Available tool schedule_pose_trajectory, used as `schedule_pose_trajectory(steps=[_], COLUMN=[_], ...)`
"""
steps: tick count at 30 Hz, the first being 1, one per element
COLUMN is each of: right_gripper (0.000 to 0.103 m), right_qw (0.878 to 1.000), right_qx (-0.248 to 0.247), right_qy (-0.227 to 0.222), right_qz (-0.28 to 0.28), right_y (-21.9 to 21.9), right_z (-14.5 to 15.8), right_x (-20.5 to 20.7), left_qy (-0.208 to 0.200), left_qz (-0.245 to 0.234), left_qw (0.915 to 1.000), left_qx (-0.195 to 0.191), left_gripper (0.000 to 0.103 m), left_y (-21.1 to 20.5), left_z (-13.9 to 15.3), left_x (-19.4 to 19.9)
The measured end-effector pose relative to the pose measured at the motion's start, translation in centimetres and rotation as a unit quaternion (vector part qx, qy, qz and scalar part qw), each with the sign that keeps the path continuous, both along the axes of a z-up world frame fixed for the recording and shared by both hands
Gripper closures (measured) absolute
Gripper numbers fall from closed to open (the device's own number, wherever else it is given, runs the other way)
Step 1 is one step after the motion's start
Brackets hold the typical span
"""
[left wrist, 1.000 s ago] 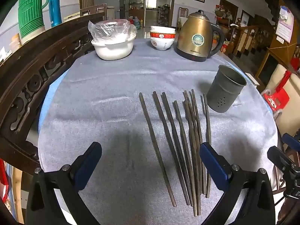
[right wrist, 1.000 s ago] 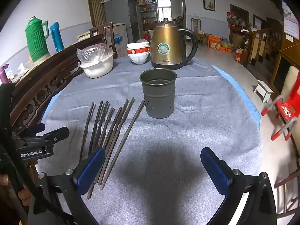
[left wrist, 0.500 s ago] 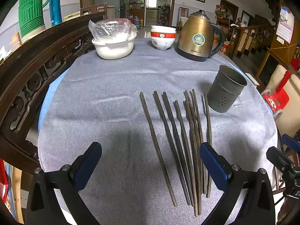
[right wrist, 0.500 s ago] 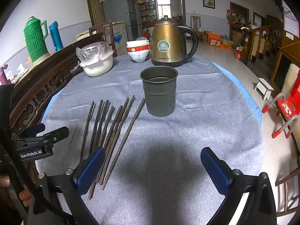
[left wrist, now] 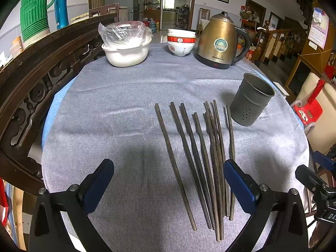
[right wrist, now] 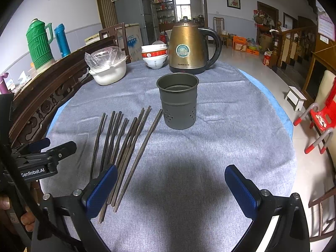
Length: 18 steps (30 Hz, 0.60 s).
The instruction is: Organize utensils
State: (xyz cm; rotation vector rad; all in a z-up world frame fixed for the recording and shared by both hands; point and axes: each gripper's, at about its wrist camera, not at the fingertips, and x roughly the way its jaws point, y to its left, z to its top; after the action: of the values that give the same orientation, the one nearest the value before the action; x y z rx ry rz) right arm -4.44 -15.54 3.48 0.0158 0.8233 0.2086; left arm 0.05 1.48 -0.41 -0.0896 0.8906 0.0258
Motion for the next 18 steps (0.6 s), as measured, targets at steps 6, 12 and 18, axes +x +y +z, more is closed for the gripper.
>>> schedule_pose_trajectory(steps=[6,12,18], right_gripper=[0.0,0.0,0.0], right_qw=[1.0,1.0,1.0], right_qx=[0.001,0.001,0.002], right_qy=[0.001,0.0,0.001], right_qz=[-0.001,0.0,-0.001], right_y=[-0.02,0.08,0.07], right_z=[-0.1,-0.02,-0.04], right_x=[-0.05,-0.08,-0.11], left_qy=[0.0,0.0,-0.001], left_qz=[-0.003,-0.005,-0.006], left_qw=[1.0,1.0,1.0], left_qx=[-0.002,-0.004,-0.006], left_gripper=[0.0,0.0,0.0], left_y=[-0.11,-0.13,-0.04], left_z=[0.09,0.15,0.22], left_x=[-0.08,-0.15,-0.17])
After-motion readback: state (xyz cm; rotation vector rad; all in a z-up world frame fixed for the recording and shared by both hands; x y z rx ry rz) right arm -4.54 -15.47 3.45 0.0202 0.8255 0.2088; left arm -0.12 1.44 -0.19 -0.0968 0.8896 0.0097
